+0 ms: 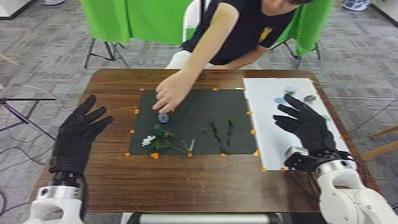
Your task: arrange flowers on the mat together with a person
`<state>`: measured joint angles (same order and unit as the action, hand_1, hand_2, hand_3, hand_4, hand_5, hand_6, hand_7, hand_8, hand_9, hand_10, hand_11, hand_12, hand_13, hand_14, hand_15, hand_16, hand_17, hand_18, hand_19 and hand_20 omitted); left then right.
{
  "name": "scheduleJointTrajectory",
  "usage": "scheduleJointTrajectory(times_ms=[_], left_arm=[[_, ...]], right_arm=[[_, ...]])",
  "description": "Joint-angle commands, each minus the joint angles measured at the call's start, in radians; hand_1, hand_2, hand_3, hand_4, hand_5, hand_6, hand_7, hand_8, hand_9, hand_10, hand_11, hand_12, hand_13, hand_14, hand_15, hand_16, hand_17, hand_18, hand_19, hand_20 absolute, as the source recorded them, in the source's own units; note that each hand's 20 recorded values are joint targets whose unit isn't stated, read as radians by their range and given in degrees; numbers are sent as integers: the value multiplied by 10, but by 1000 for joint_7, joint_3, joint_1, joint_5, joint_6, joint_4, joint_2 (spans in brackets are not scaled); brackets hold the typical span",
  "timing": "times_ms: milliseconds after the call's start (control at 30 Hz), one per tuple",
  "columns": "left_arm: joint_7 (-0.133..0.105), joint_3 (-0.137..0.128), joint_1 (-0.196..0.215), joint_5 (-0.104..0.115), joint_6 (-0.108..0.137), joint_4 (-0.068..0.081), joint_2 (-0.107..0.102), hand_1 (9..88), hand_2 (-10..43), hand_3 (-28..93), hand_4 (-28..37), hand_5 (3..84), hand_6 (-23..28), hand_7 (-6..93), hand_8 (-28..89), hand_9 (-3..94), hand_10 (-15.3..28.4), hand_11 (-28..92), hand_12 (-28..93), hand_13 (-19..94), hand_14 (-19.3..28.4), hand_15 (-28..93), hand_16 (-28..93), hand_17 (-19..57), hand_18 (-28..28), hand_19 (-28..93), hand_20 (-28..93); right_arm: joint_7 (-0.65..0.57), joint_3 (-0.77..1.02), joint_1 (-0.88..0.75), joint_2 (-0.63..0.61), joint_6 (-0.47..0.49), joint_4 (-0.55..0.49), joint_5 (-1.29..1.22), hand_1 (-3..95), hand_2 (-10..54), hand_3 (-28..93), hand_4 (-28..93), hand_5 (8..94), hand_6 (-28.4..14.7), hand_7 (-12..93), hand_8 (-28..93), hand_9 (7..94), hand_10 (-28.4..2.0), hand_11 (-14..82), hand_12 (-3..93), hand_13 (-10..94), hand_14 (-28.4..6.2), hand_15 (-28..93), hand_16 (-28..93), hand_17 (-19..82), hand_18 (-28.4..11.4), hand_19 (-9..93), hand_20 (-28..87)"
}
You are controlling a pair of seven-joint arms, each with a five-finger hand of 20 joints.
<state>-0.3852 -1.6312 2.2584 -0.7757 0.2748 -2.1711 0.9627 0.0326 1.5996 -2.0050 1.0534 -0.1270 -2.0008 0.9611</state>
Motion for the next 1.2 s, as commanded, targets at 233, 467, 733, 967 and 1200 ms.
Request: scheduleJointTrajectory(times_ms=[233, 467, 733, 967, 1200], left_arm=[[13, -1, 10, 0, 7, 0, 8, 229, 49, 781, -283, 348, 22, 107, -96, 331, 156, 200, 87, 246, 236, 406, -58, -100, 235, 447, 135], [-8, 7, 11, 10, 18, 0, -6, 230, 49, 782, -283, 347, 22, 107, -96, 330, 158, 200, 87, 246, 235, 406, -58, -100, 234, 447, 136], [-31, 11, 18, 22, 31, -3, -19, 230, 49, 783, -283, 347, 23, 107, -96, 330, 159, 201, 87, 245, 236, 406, -58, -100, 234, 447, 135], [-30, 8, 12, 23, 31, -3, -18, 231, 49, 783, -283, 347, 23, 108, -96, 330, 160, 202, 86, 246, 236, 408, -58, -100, 233, 447, 135], [-27, 2, 5, 22, 30, -6, -14, 231, 50, 784, -283, 347, 23, 109, -97, 330, 159, 202, 86, 246, 236, 408, -59, -100, 233, 447, 135]], right_arm=[[0, 12, 1, 0, -25, -5, 50, 179, 56, 779, -283, 395, 55, 163, -133, 433, -106, 68, 145, 362, -165, 225, 200, 24, -219, 451, 188], [-47, 38, 54, -97, -165, -1, 158, 201, 48, 787, -282, 435, 54, 179, -139, 461, -132, 112, 149, 409, -164, 393, 156, 72, -232, 565, 252], [-279, -2, 204, -247, -318, 77, 461, 289, 4, 810, -271, 472, 36, 200, -146, 501, -143, 174, 148, 492, -153, 494, 114, 172, -225, 644, 262], [-494, -55, 298, -319, -232, 165, 761, 323, -27, 802, -266, 481, 36, 207, -146, 501, -138, 186, 150, 509, -137, 552, 113, 181, -242, 676, 262], [-570, -107, 336, -330, -90, 251, 1032, 344, -47, 803, -259, 498, 34, 218, -150, 506, -135, 193, 149, 531, -132, 564, 104, 222, -224, 696, 248]])
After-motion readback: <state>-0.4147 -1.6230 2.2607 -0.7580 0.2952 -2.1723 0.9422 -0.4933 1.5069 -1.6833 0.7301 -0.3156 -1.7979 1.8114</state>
